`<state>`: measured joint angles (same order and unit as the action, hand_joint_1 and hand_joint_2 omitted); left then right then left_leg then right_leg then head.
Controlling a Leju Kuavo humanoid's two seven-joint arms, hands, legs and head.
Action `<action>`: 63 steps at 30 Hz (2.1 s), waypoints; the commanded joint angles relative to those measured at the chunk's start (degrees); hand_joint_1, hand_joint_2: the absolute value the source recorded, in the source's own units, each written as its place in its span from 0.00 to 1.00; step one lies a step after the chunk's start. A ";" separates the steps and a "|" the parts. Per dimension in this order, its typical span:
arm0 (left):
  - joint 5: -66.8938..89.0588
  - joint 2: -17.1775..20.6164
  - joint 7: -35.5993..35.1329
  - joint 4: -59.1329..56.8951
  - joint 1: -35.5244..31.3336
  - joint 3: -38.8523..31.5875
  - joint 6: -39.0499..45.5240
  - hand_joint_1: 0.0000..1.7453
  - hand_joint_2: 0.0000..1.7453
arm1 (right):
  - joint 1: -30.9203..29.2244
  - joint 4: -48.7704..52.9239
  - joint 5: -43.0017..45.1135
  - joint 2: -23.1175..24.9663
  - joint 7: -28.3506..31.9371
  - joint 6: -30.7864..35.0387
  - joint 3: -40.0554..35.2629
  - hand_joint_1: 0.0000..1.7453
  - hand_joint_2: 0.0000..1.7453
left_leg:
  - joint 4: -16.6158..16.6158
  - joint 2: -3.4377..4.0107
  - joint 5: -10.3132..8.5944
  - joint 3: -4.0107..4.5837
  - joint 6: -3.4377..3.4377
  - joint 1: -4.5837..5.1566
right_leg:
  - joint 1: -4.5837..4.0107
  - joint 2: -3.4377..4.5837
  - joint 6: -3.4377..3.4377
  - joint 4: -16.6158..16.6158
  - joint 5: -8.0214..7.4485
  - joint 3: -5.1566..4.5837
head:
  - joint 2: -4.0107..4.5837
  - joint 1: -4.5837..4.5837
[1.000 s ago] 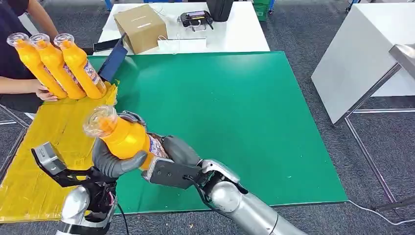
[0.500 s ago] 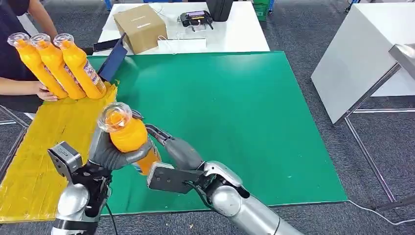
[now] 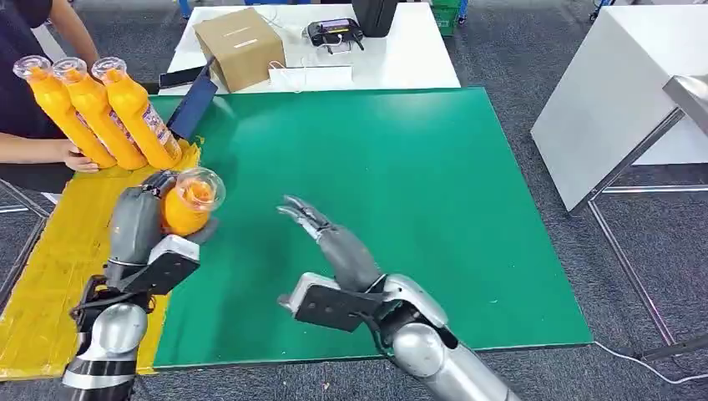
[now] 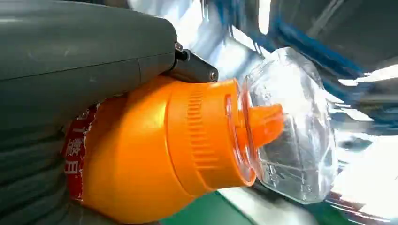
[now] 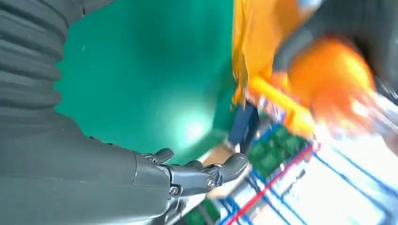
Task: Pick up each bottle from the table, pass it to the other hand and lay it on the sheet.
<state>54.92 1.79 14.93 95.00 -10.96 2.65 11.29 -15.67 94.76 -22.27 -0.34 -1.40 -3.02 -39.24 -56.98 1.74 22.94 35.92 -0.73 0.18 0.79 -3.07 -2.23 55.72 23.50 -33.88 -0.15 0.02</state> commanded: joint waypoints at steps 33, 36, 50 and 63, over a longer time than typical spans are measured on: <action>8.10 16.86 5.54 -42.84 -5.29 11.46 -6.54 0.00 0.00 | 1.51 11.64 7.53 -10.72 3.27 -3.57 16.67 0.00 0.00 | 0.10 -0.03 0.04 -0.47 0.03 0.01 | 0.04 0.19 0.05 -0.03 0.02 0.53 | 0.00 -0.02; 8.10 16.86 5.54 -42.84 -5.29 11.46 -6.54 0.00 0.00 | 1.51 11.64 7.53 -10.72 3.27 -3.57 16.67 0.00 0.00 | 0.13 -0.11 0.02 -0.48 0.03 0.03 | 0.06 0.12 0.05 -0.05 0.03 0.57 | 0.00 0.00; -13.25 1.51 8.98 -10.43 6.17 -8.06 -2.83 0.00 0.00 | 9.27 14.42 -2.22 -6.65 2.99 0.87 16.10 0.00 0.00 | -0.01 -0.42 0.12 -0.52 0.01 -0.08 | -0.02 -0.03 0.05 -0.08 0.13 0.69 | 0.00 0.02; -49.24 -2.21 14.67 1.91 0.47 -14.09 -32.98 0.00 0.00 | 0.39 0.99 -4.16 3.58 4.58 12.65 14.93 0.00 0.00 | -0.01 0.03 0.15 -0.47 0.10 -0.16 | -0.09 0.48 0.13 -0.04 0.04 0.50 | 0.00 0.02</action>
<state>2.05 2.03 27.46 91.96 -9.10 -8.19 -19.81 -9.48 106.66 -29.26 -2.00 2.15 7.06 -24.15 -56.95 1.57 22.94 35.71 -0.73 0.14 0.77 -3.17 -2.22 55.70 23.51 -33.59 -0.15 0.04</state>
